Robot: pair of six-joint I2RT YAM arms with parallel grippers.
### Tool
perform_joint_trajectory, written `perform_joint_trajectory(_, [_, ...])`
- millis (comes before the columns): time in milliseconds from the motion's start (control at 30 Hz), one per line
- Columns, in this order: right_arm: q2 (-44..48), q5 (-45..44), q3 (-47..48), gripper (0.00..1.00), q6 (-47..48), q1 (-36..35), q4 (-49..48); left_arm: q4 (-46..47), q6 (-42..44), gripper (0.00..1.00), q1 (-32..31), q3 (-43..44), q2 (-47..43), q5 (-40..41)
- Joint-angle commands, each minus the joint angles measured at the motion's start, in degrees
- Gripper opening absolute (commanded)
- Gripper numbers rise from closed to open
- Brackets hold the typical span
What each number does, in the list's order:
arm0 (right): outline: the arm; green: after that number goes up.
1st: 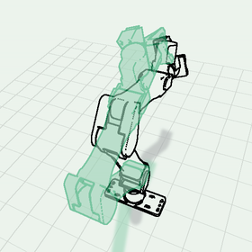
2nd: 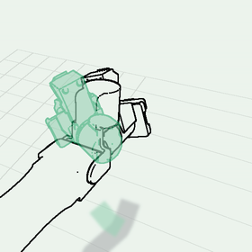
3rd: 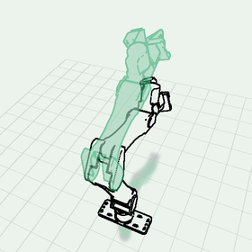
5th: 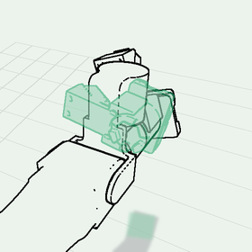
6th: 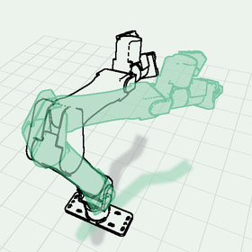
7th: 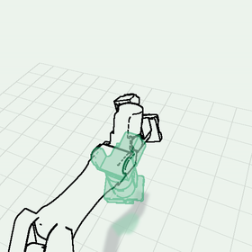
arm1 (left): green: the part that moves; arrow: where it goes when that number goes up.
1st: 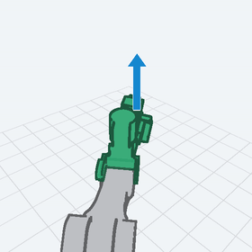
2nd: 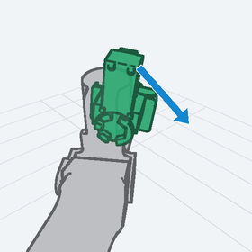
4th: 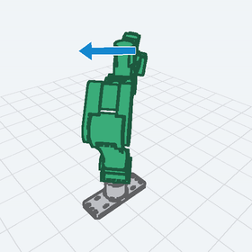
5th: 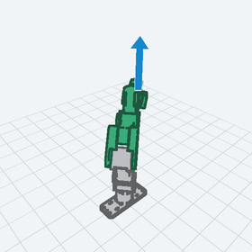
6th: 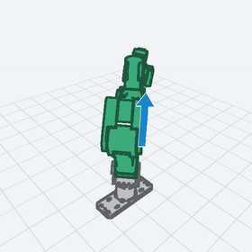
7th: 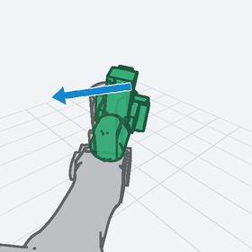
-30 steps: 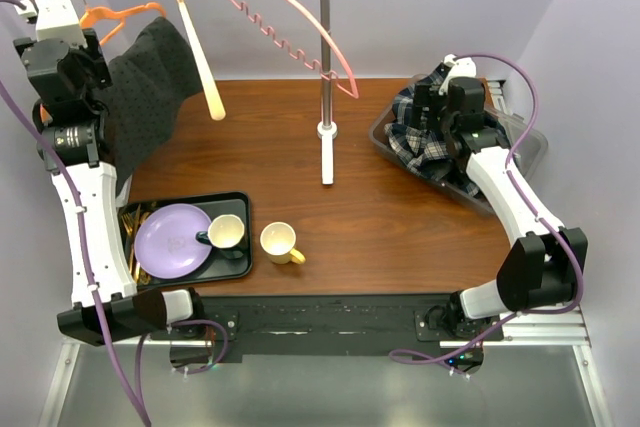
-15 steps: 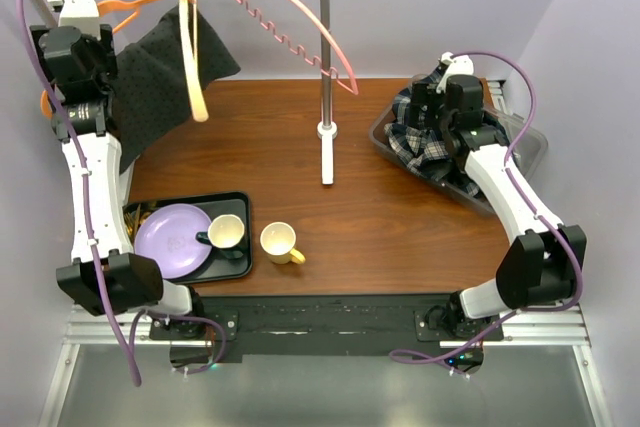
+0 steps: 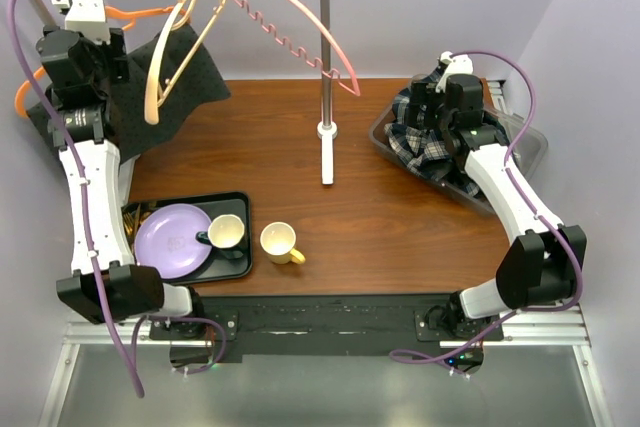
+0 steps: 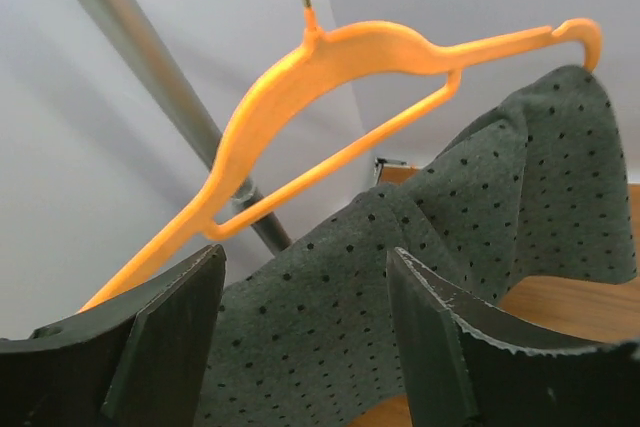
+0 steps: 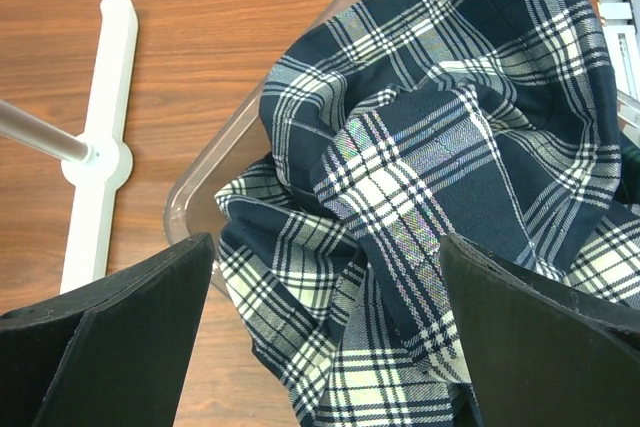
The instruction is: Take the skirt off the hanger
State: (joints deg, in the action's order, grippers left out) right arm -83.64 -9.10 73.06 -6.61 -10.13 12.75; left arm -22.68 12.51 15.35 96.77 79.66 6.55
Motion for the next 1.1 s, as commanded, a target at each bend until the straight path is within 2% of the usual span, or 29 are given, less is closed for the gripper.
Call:
perform_joint_trajectory(0, [1.0, 2.7, 1.9, 0.99, -0.9, -0.2, -2.6, 4.4, 0.1, 0.71, 0.3, 0.4, -5.6, 1.4])
perform_joint_trajectory(133, [0.8, 4.4, 3.1, 0.99, -1.4, -0.4, -1.5, 7.6, 7.5, 0.7, 0.4, -4.1, -9.5, 3.7])
perform_joint_trajectory(367, [-0.1, 3.6, 5.0, 0.99, -0.7, -1.6, 0.4, 5.5, 18.1, 0.69, 0.4, -3.4, -9.2, 11.0])
perform_joint_trajectory(467, [0.0, 3.6, 6.7, 0.99, -0.7, -2.4, 1.5, 3.8, 22.6, 0.71, 0.4, -2.9, -8.3, 7.5])
perform_joint_trajectory(533, [0.5, 4.3, 7.8, 0.99, -1.3, -2.7, 1.6, 1.0, 22.9, 0.75, 0.4, -0.7, -7.2, 5.3])
perform_joint_trajectory(667, [0.8, 4.0, 10.3, 0.99, -0.7, -5.3, 2.9, -4.8, 22.2, 0.75, 2.0, 1.8, -4.3, 6.0])
perform_joint_trajectory(933, [2.2, 0.8, 10.6, 0.99, 1.2, -8.7, 4.1, -5.0, 19.7, 0.75, 4.2, 4.1, 1.7, -0.1])
perform_joint_trajectory(1067, [3.0, 0.6, 10.9, 0.99, 1.4, -9.1, 4.3, -6.3, 18.0, 0.71, 4.9, 4.6, 2.9, -6.3])
